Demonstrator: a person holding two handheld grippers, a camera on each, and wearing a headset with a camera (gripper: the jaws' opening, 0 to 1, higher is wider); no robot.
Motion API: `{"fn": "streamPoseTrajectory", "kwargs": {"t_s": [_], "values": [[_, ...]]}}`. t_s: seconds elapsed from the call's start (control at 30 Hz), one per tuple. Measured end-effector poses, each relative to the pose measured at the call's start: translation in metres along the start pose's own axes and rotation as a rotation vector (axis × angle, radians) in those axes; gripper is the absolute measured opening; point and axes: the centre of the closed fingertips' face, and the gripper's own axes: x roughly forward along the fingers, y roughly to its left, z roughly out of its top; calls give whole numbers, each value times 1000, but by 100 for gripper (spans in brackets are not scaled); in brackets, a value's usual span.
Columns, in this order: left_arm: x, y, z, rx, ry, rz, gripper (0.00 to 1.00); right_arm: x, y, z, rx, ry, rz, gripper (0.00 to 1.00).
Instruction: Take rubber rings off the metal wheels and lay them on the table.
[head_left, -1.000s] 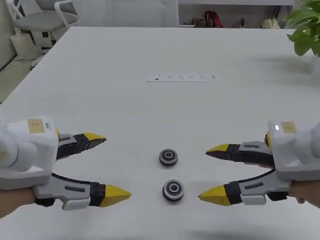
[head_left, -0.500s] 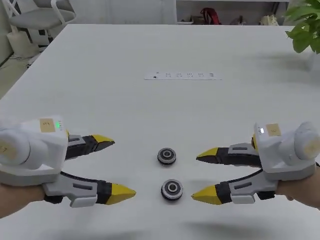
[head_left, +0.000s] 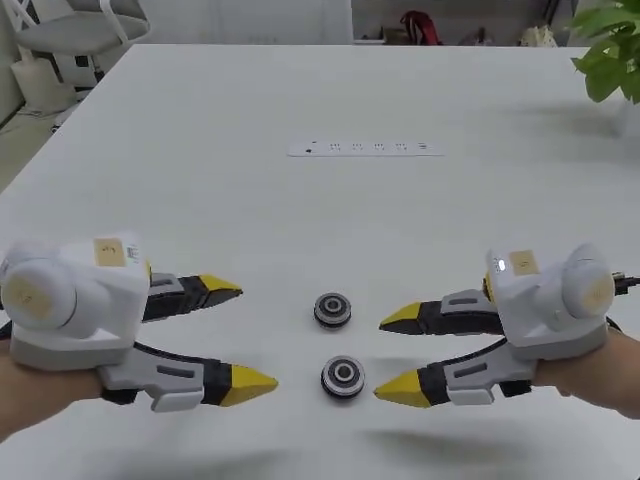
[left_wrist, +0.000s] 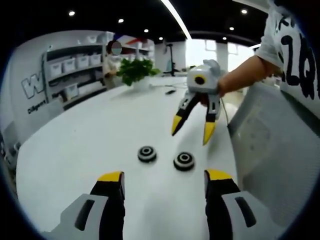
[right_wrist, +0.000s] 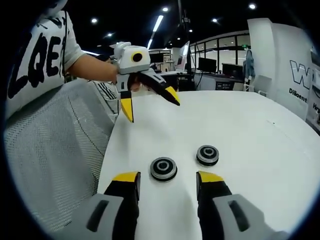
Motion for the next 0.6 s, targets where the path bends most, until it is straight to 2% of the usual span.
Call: {"fn": "streamPoseTrajectory", "kwargs": {"t_s": [0.6], "values": [[16, -11, -1, 21, 10, -57, 57, 9, 7, -6, -14, 21, 33, 39]]}}
